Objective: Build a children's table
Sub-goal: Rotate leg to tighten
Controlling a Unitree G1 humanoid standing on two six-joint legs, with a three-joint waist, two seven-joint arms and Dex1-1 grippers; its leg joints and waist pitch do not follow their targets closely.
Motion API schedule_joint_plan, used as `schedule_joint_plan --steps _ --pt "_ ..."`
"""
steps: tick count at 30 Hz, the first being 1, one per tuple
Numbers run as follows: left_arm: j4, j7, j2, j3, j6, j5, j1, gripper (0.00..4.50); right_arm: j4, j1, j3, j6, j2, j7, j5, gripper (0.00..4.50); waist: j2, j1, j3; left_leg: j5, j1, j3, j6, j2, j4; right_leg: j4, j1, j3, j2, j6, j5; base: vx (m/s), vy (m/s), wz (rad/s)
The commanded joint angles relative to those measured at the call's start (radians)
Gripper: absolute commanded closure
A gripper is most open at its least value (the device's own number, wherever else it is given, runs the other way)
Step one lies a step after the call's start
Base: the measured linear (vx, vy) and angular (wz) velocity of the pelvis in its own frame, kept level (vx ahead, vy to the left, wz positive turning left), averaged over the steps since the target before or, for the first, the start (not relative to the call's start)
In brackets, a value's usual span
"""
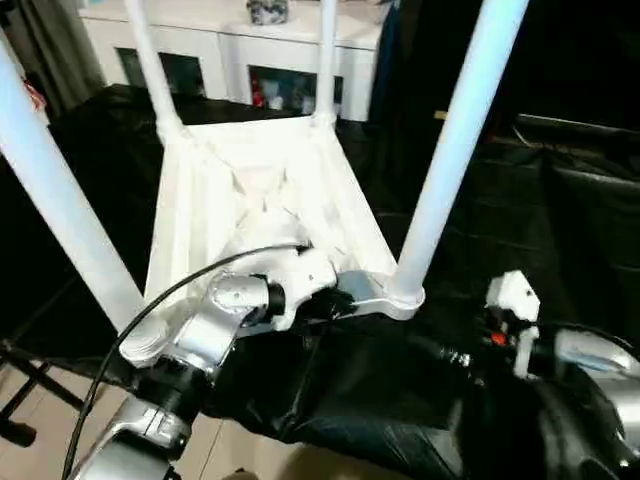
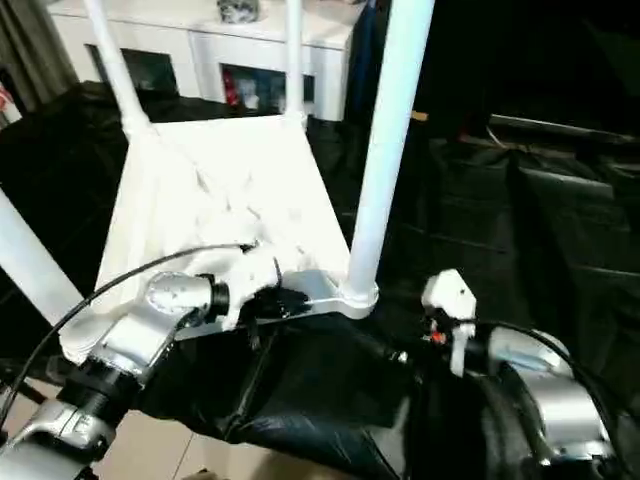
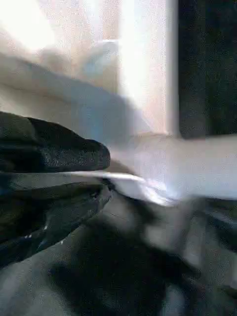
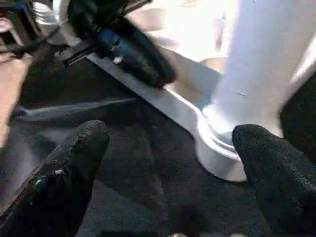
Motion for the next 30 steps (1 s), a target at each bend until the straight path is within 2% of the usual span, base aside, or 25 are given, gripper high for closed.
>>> schedule_joint_plan --steps 1,4,5,6,7,8,9,10,11,12,13,15,17,18,20,22,23,24,28,30 --pt "-0.078 -0.008 0.01 0.017 0.046 -0.031 0.028 3.59 -0.027 -0.014 0.025 0.009 0.016 -0.008 0.012 0.0 -0.015 0.003 -0.055 -0.201 -0.005 -0.006 0.089 0.028 -0.058 -0.078 0.055 0.046 -0.057 -0.171 -0.274 0.0 0.0 0.0" --pt "-0.208 0.021 0.02 0.034 0.116 -0.058 0.11 3.21 -0.003 -0.056 0.06 0.005 0.076 -0.041 -0.008 0.0 -0.017 -0.001 -0.054 -0.207 -0.004 -0.005 0.083 0.026 -0.058 -0.082 0.052 0.045 -0.054 -0.157 -0.305 0.0 0.0 0.0" --pt "-0.228 0.026 0.022 0.036 0.127 -0.061 0.125 3.21 0.008 -0.066 0.064 0.0 0.086 -0.048 -0.014 0.0 -0.019 -0.001 -0.056 -0.205 -0.004 -0.007 0.076 0.03 -0.059 -0.075 0.053 0.045 -0.058 -0.162 -0.296 0.0 0.0 0.0" --pt "-0.26 0.036 0.025 0.04 0.145 -0.063 0.152 3.08 0.03 -0.084 0.07 -0.01 0.106 -0.063 -0.027 0.0 -0.016 -0.005 -0.054 -0.21 -0.006 -0.008 0.072 0.029 -0.061 -0.077 0.051 0.045 -0.057 -0.158 -0.314 0.0 0.0 0.0" --pt "-0.288 0.04 0.03 0.039 0.158 -0.068 0.174 3.08 0.04 -0.092 0.071 -0.013 0.116 -0.075 -0.035 0.0 -0.024 -0.008 -0.053 -0.22 -0.003 -0.006 0.068 0.028 -0.061 -0.081 0.049 0.045 -0.055 -0.154 -0.328 0.0 0.0 0.0" --pt "-0.329 0.051 0.035 0.04 0.173 -0.071 0.212 2.96 0.068 -0.112 0.07 -0.023 0.132 -0.096 -0.048 0.0 -0.017 -0.004 -0.052 -0.222 -0.002 -0.009 0.059 0.033 -0.064 -0.076 0.048 0.047 -0.057 -0.159 -0.322 0.0 0.0 0.0" --pt "-0.353 0.058 0.038 0.039 0.185 -0.074 0.231 2.86 0.079 -0.12 0.07 -0.026 0.138 -0.106 -0.052 0.0 -0.016 -0.005 -0.05 -0.234 0.0 -0.008 0.053 0.032 -0.066 -0.079 0.045 0.048 -0.055 -0.157 -0.324 0.0 0.0 0.0" --pt "-0.392 0.067 0.044 0.039 0.194 -0.077 0.267 2.8 0.103 -0.137 0.067 -0.029 0.151 -0.126 -0.055 0.0 -0.022 -0.006 -0.049 -0.239 0.001 -0.006 0.052 0.031 -0.066 -0.082 0.045 0.048 -0.053 -0.154 -0.323 0.0 0.0 0.0" --pt "-0.418 0.072 0.049 0.038 0.199 -0.078 0.289 2.73 0.116 -0.147 0.064 -0.031 0.159 -0.139 -0.057 0.0 -0.019 -0.005 -0.05 -0.243 0.001 -0.008 0.047 0.032 -0.067 -0.078 0.046 0.049 -0.055 -0.157 -0.317 0.0 0.0 0.0" --pt "-0.466 0.079 0.055 0.037 0.205 -0.089 0.334 2.73 0.135 -0.162 0.059 -0.034 0.169 -0.155 -0.058 0.0 -0.028 -0.006 -0.047 -0.25 0.0 -0.007 0.046 0.031 -0.069 -0.08 0.046 0.049 -0.053 -0.153 -0.321 0.0 0.0 0.0" --pt "-0.492 0.083 0.059 0.036 0.207 -0.095 0.357 2.56 0.143 -0.169 0.056 -0.035 0.175 -0.163 -0.059 0.0 -0.023 -0.004 -0.05 -0.25 0.001 -0.009 0.042 0.034 -0.069 -0.075 0.047 0.05 -0.058 -0.16 -0.308 0.0 0.0 0.0" --pt "-0.568 0.104 0.058 0.047 0.22 -0.116 0.424 2.4 0.182 -0.194 0.045 -0.051 0.19 -0.203 -0.07 0.0 -0.027 -0.003 -0.048 -0.255 0.002 -0.007 0.039 0.033 -0.069 -0.075 0.045 0.052 -0.055 -0.157 -0.304 0.0 0.0 0.0" --pt "-0.627 0.114 0.057 0.061 0.238 -0.141 0.473 2.35 0.221 -0.219 0.033 -0.063 0.203 -0.24 -0.081 0.0 -0.037 -0.004 -0.044 -0.263 0.001 -0.006 0.036 0.031 -0.071 -0.08 0.045 0.052 -0.052 -0.146 -0.327 0.0 0.0 0.0" --pt "-0.658 0.117 0.064 0.071 0.258 -0.153 0.503 2.25 0.255 -0.24 0.026 -0.075 0.211 -0.27 -0.094 0.0 -0.035 -0.003 -0.043 -0.269 0.002 -0.007 0.029 0.032 -0.072 -0.078 0.043 0.051 -0.056 -0.151 -0.341 0.0 0.0 0.0" --pt "-0.716 0.098 0.105 0.09 0.279 -0.178 0.566 2.04 0.341 -0.292 0.01 -0.1 0.227 -0.344 -0.124 0.0 -0.039 -0.005 -0.042 -0.274 0.004 -0.006 0.022 0.029 -0.072 -0.08 0.04 0.052 -0.052 -0.14 -0.359 0.0 0.0 0.0" --pt "-0.739 0.071 0.138 0.106 0.279 -0.202 0.593 1.98 0.393 -0.324 0.001 -0.111 0.234 -0.398 -0.142 0.0 -0.036 -0.01 -0.041 -0.287 0.007 -0.006 0.013 0.025 -0.072 -0.081 0.038 0.052 -0.048 -0.13 -0.366 0.0 0.0 0.0" --pt "-0.748 0.054 0.156 0.117 0.279 -0.216 0.605 1.92 0.423 -0.342 -0.004 -0.12 0.238 -0.433 -0.154 0.0 -0.041 -0.011 -0.041 -0.286 0.007 -0.005 0.013 0.025 -0.072 -0.081 0.038 0.052 -0.048 -0.128 -0.364 0.0 0.0 0.0" --pt "-0.763 0.033 0.182 0.135 0.292 -0.237 0.618 1.81 0.461 -0.366 -0.014 -0.131 0.242 -0.472 -0.16 0.0 -0.036 -0.009 -0.043 -0.287 0.014 -0.004 0.008 0.025 -0.071 -0.078 0.034 0.053 -0.046 -0.134 -0.35 0.0 0.0 0.0" --pt "-0.79 -0.024 0.249 0.18 0.313 -0.285 0.645 1.6 0.539 -0.414 -0.036 -0.147 0.245 -0.553 -0.17 0.0 -0.034 -0.01 -0.045 -0.272 0.011 -0.005 0.001 0.024 -0.072 -0.067 0.039 0.053 -0.043 -0.142 -0.288 0.0 0.0 0.0" --pt "-0.81 -0.084 0.332 0.229 0.327 -0.322 0.685 1.41 0.622 -0.459 -0.064 -0.177 0.245 -0.617 -0.176 0.0 -0.032 -0.014 -0.047 -0.256 0.01 -0.003 -0.001 0.021 -0.07 -0.059 0.041 0.053 -0.041 -0.156 -0.248 0.0 0.0 0.0"
